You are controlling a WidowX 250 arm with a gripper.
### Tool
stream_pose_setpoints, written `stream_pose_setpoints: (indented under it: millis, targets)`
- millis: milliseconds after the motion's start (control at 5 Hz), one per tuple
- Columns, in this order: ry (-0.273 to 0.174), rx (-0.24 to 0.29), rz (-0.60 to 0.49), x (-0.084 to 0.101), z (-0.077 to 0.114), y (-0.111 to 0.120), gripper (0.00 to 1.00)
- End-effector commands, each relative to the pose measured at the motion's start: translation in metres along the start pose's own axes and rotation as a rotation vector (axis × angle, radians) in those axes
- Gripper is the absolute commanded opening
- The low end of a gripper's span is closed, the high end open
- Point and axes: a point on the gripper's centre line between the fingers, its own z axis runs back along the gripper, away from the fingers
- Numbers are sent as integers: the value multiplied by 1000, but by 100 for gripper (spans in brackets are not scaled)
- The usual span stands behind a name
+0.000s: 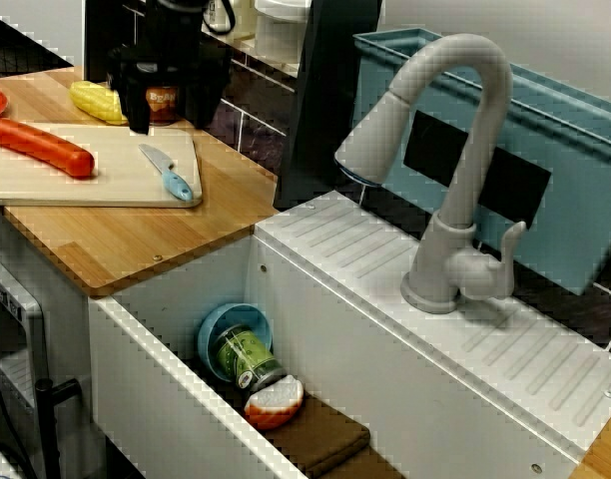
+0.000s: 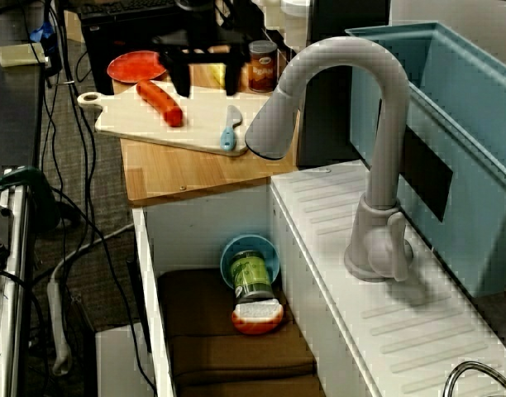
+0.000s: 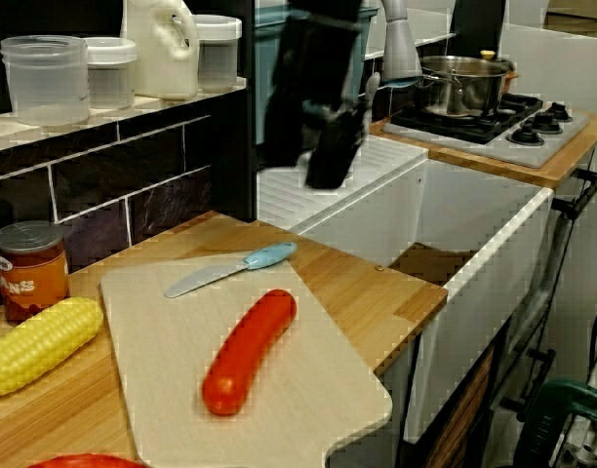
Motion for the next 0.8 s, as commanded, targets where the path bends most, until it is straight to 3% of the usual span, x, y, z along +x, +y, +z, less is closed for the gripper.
stream_pose_setpoints:
  millis: [0,600]
  targets:
    - [10,-18,13,26,-2,-3,100]
    - [10,-21,35,25,-12,3,100]
